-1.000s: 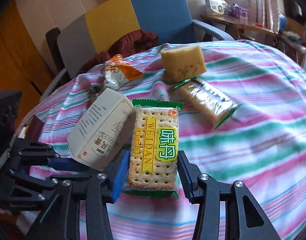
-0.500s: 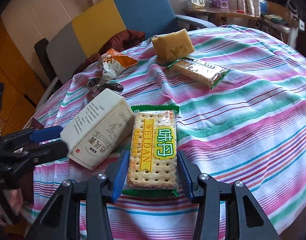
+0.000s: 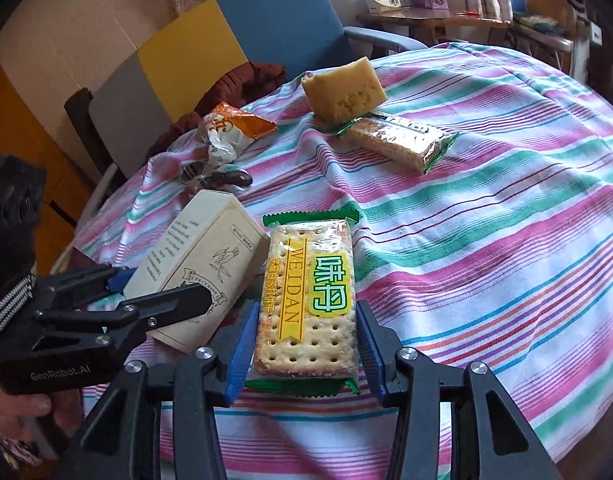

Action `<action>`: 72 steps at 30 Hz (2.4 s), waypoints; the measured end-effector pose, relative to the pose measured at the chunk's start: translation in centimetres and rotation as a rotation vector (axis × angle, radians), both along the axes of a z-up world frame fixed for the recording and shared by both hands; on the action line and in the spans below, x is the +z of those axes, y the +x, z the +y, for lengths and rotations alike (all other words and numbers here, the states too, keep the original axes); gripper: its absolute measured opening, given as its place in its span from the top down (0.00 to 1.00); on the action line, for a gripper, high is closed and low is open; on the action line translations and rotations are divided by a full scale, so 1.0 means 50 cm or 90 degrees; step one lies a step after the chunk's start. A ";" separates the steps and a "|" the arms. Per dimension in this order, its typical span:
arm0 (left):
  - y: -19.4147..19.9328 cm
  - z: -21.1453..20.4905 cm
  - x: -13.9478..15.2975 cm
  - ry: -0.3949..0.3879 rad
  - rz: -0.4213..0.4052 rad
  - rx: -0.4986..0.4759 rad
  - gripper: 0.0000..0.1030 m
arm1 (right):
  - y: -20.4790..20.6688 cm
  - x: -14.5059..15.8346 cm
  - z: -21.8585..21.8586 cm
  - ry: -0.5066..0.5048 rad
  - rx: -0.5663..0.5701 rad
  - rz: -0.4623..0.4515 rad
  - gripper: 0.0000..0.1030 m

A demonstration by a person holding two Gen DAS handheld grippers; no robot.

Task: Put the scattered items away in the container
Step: 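Carry the white box and cracker pack over the gold tray with both tools, then open both tools to drop the box and crackers into the tray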

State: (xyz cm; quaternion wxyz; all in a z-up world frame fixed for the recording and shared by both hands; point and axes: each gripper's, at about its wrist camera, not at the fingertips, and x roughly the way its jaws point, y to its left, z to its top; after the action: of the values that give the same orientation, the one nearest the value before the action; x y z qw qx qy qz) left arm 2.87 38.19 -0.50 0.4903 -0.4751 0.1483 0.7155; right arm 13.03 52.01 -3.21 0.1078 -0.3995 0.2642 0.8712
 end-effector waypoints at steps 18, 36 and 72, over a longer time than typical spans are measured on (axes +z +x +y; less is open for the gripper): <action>-0.015 -0.488 0.110 0.011 0.032 0.258 0.51 | -0.105 0.111 -0.350 -0.147 0.253 0.088 0.53; -0.036 -0.607 -0.042 -0.077 -0.043 0.298 0.40 | -0.291 0.057 -0.667 0.022 0.354 0.003 0.45; -0.018 -0.643 0.021 0.015 -0.107 0.282 0.51 | -0.269 0.133 -0.642 0.211 0.388 0.065 0.48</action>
State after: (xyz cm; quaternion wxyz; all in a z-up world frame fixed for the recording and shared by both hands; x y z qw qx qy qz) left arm 1.97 6.04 0.54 0.3377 -0.5479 -0.0089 0.7653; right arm -0.40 19.90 3.44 -0.1069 -0.3930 -0.0072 0.9133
